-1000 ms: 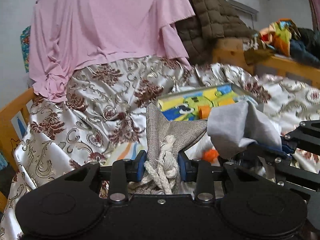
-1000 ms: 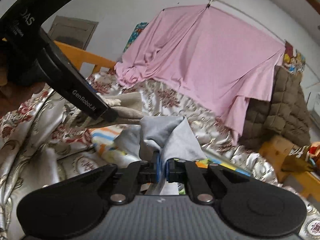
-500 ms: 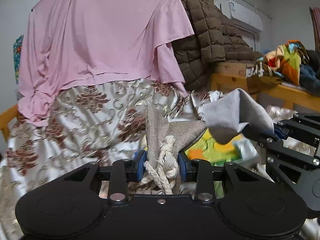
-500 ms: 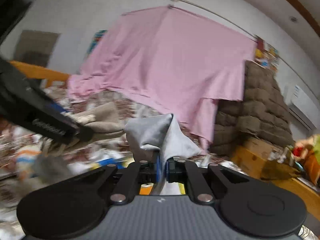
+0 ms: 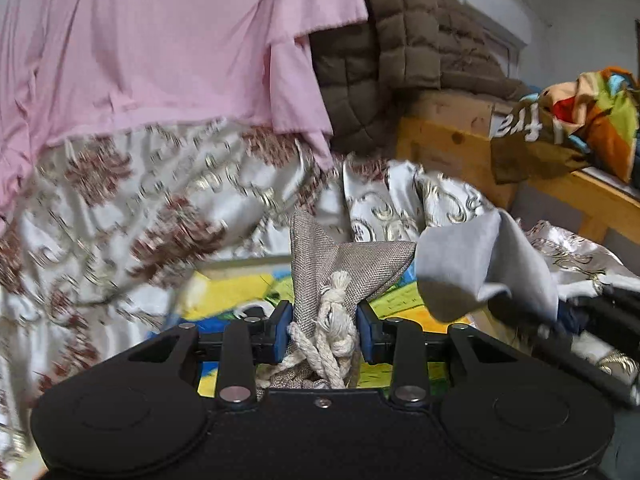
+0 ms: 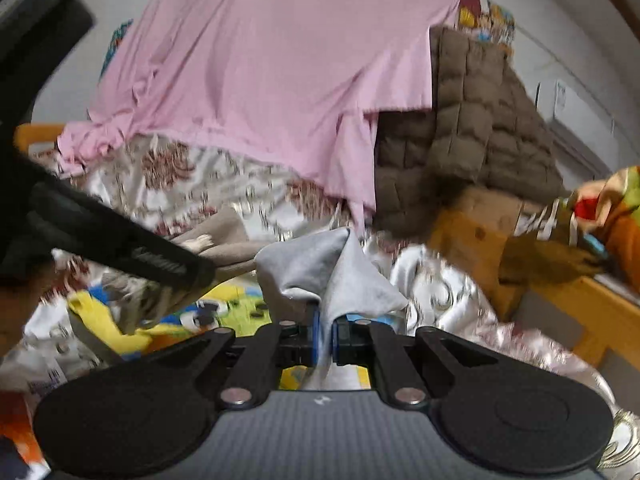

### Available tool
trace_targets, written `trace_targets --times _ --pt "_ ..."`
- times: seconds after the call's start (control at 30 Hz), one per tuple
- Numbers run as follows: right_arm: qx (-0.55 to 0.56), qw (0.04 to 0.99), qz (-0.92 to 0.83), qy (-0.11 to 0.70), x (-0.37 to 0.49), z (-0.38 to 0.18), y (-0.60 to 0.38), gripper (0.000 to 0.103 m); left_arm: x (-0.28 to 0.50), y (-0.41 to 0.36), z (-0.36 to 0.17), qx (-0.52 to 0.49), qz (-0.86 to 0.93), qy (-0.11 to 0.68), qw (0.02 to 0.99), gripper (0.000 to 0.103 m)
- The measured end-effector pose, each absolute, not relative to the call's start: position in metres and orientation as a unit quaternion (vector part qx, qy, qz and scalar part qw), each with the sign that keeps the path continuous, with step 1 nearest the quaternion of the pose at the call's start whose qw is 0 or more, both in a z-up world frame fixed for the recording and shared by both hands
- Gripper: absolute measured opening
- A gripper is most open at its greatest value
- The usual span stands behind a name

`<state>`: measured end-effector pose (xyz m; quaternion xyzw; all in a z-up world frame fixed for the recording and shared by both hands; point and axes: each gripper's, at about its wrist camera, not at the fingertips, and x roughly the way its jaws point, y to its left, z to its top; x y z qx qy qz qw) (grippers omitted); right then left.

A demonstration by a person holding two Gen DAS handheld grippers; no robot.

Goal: Organize soft objects
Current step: 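Carry the beige pouch and grey cloth over the cartoon tray and lower them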

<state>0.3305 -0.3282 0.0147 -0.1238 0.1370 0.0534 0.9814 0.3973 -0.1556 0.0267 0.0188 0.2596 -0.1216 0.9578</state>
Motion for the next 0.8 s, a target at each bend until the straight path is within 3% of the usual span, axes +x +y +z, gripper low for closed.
trace_targets --times 0.37,0.8 --pt "-0.112 0.974 0.052 0.19 0.347 0.001 -0.334 0.007 0.437 -0.176 -0.007 0.028 -0.114 0.342 0.932 0.037" --pt "-0.092 0.974 0.039 0.206 0.354 0.0 -0.343 0.007 0.446 -0.187 -0.014 0.055 -0.107 0.352 0.928 0.039"
